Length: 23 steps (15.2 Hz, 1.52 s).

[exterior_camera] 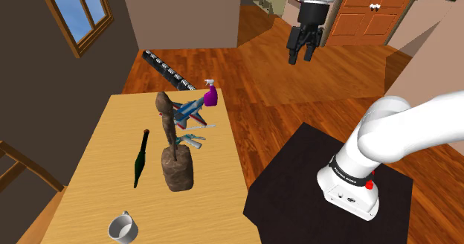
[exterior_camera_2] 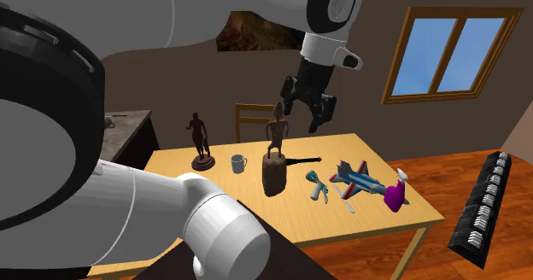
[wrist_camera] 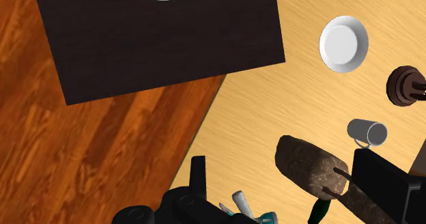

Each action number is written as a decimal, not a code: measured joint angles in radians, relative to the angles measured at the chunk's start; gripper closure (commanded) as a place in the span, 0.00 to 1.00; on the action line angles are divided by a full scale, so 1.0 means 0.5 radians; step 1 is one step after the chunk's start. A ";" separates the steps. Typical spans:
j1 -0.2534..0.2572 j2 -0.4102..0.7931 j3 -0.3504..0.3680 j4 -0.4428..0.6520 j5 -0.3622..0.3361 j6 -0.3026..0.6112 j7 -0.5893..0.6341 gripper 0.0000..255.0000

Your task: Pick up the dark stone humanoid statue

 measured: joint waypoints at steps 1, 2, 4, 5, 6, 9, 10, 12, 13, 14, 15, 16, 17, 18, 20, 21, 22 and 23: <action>0.000 0.000 0.000 0.000 0.000 0.000 0.000 0.00; 0.006 0.007 0.027 -0.014 0.015 0.031 0.030 0.00; 0.018 0.018 0.105 -0.061 0.054 0.125 0.119 0.00; 0.024 0.018 0.147 -0.085 0.073 0.172 0.167 0.00; 0.033 0.037 0.195 -0.098 0.095 0.227 0.223 0.00; 0.060 0.100 0.349 -0.133 0.158 0.395 0.399 0.00; 0.065 0.141 0.398 -0.123 0.172 0.449 0.455 0.00; 0.076 0.221 0.500 -0.122 0.197 0.573 0.571 0.00; 0.078 0.265 0.549 -0.123 0.203 0.638 0.626 0.00; 0.078 0.306 0.592 -0.123 0.205 0.699 0.678 0.00; 0.076 0.357 0.639 -0.107 0.204 0.755 0.734 0.00; 0.076 0.412 0.692 -0.099 0.202 0.823 0.795 0.00; 0.072 0.480 0.744 -0.073 0.194 0.884 0.860 0.00; 0.070 0.526 0.789 -0.049 0.183 0.925 0.923 0.00; 0.057 0.637 0.881 0.007 0.145 1.012 1.053 0.00; 0.047 0.710 0.929 0.049 0.116 1.056 1.123 0.00; 0.038 0.782 0.981 0.088 0.082 1.102 1.200 0.00; 0.031 0.845 1.028 0.121 0.046 1.142 1.276 0.00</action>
